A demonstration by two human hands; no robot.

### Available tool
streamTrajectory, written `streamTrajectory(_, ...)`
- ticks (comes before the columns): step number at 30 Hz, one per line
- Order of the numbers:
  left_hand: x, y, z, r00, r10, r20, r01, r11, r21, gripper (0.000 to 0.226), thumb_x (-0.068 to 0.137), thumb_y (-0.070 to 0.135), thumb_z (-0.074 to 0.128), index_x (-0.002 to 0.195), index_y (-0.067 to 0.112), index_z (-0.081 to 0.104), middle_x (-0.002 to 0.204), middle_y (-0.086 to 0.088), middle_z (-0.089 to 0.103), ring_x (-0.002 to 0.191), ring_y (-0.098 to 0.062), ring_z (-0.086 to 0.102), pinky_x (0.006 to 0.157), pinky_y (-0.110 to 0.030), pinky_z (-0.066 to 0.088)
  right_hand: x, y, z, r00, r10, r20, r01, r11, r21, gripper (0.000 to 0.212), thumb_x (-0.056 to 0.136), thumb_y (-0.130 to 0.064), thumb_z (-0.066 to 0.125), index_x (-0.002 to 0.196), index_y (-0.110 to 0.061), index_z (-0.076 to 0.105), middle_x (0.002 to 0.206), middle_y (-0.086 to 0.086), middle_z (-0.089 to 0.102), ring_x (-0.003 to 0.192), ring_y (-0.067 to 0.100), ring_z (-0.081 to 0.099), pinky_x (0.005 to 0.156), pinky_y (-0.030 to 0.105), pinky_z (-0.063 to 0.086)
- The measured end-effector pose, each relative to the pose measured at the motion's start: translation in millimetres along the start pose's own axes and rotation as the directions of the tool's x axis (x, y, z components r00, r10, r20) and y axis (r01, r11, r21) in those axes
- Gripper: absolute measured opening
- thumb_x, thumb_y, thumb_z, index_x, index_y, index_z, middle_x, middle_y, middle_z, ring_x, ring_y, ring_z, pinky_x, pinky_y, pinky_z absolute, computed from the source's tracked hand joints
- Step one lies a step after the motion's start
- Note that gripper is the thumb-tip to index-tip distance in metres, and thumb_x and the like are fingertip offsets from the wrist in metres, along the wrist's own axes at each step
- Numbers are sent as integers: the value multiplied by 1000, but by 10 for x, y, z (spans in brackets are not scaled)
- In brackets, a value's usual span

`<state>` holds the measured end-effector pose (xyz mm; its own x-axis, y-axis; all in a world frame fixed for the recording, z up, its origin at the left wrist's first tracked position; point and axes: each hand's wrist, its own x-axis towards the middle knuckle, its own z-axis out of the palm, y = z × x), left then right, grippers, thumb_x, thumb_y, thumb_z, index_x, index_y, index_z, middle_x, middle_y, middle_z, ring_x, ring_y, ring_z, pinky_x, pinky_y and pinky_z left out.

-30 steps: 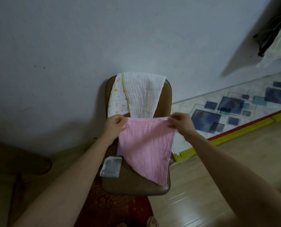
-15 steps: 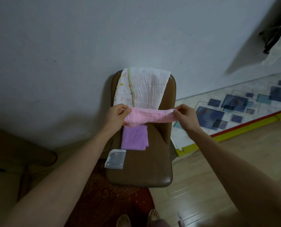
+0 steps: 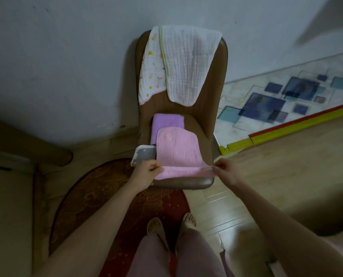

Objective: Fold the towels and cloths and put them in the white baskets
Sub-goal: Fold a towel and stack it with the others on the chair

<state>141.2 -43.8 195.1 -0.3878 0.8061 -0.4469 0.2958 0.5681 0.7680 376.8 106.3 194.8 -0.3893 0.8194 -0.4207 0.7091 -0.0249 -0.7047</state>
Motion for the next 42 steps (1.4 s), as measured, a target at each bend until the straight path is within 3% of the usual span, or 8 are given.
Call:
streamTrajectory(3,2,-203,54,999,-34,-4,34,998,47,10,93,13,60,86,8,64,85,-10,65,67,-11,58,44,-17,46,4,139,198,999,37,5,-36,999,-31,29,80,-5,67,62,-25,58,66,6,62,71,21,58,67,35,45)
streamTrajectory(9,318,-430,28,999,-28,-30,32,992,126,10,92,16,62,89,9,69,89,-7,69,84,-20,63,74,-38,52,227,177,488,999,48,-23,-49,998,-46,29,82,-3,62,65,-26,55,71,6,62,75,27,59,68,37,47)
streamTrajectory(13,747,-537,68,994,-24,-104,44,979,199,12,92,18,62,94,9,71,92,-4,70,87,-18,62,75,-28,45,621,248,623,998,54,-9,-55,998,-41,20,86,-5,59,74,-21,58,76,5,63,79,29,63,70,41,52)
streamTrajectory(18,1468,-605,238,981,-16,-191,53,980,190,14,92,19,63,99,10,71,95,-2,70,88,-16,62,77,-28,48,1406,385,730,998,37,-44,-38,999,-22,7,91,-5,56,91,-7,63,85,7,62,82,21,55,62,26,30)
streamTrajectory(29,2999,-857,513,945,23,-327,36,984,174,14,91,17,64,92,5,71,91,-13,71,86,-30,63,76,-38,49,2803,703,1125,984,108,-144,-106,994,22,15,98,-11,45,104,-6,57,96,11,63,86,25,54,73,27,36)
streamTrajectory(33,3347,-1070,610,940,33,-340,23,987,161,13,91,13,63,88,1,69,88,-16,70,81,-26,60,69,-28,40,3105,828,1311,981,122,-147,-126,992,-18,21,99,-10,42,112,-4,56,106,16,66,95,33,59,74,28,38)
streamTrajectory(39,3571,-1364,700,953,97,-288,-23,968,249,12,88,16,67,84,6,63,88,-14,63,83,-26,54,70,-27,32,3346,1098,1521,995,-104,5,98,923,-371,33,90,-24,58,121,-14,61,125,15,52,116,35,45,97,42,38)
streamTrajectory(42,3625,-1383,636,968,117,-221,-61,968,245,19,86,22,70,78,17,53,81,-4,58,78,-22,53,68,-30,36,3432,1101,1533,982,-179,59,188,901,-390,34,88,-33,66,119,-19,67,123,12,53,114,34,45,101,42,37)
